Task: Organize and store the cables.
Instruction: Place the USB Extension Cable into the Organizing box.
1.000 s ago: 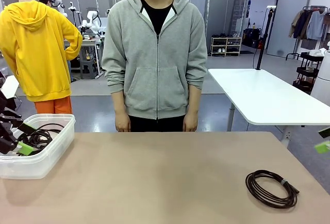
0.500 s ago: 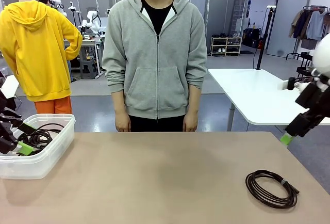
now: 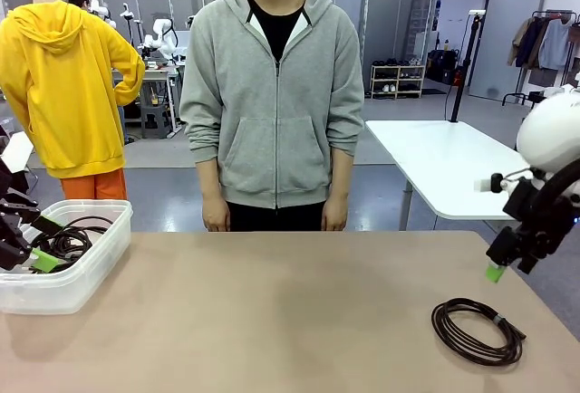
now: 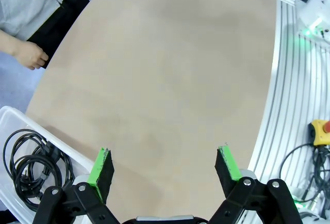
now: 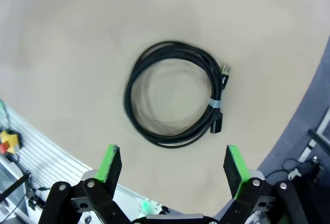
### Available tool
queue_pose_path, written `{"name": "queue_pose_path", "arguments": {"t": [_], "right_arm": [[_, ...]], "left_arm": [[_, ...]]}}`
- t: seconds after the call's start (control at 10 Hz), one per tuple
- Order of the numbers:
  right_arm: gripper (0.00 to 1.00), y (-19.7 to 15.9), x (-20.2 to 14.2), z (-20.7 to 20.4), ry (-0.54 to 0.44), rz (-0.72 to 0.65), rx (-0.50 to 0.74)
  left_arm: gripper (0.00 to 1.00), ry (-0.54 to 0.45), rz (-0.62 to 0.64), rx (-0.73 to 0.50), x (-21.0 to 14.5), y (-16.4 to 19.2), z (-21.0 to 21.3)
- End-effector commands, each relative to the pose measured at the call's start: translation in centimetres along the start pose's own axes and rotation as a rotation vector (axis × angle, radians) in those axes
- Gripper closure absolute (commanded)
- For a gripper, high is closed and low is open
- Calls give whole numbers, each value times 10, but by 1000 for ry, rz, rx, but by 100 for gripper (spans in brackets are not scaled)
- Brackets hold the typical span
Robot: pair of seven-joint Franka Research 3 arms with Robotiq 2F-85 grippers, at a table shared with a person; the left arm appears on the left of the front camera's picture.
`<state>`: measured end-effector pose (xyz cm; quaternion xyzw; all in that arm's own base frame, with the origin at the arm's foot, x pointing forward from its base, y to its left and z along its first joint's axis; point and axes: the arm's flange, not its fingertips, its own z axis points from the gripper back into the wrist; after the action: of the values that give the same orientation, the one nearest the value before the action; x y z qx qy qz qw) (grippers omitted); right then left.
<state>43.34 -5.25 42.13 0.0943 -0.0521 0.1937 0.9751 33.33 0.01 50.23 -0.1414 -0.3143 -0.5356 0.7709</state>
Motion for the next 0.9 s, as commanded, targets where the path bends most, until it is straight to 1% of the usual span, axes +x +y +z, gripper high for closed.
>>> {"name": "queue_pose_path", "arguments": {"t": [0.0,0.3,0.4,0.5,0.6,0.8], "right_arm": [[0,-8,-3,-34,27,-57,-10],[0,-24,-3,-79,59,-107,-48],[0,-28,-1,-90,56,-123,-62],[0,-31,1,-100,63,-145,-96],[0,-34,2,-105,60,-149,-79],[0,-36,3,-111,46,-160,-88]], "left_arm": [[0,-1,11,0,1,0,1],[0,-1,11,0,1,0,1],[0,-1,11,0,1,0,1],[0,-1,11,0,1,0,1],[0,-1,11,0,1,0,1],[0,-1,11,0,1,0,1]]}}
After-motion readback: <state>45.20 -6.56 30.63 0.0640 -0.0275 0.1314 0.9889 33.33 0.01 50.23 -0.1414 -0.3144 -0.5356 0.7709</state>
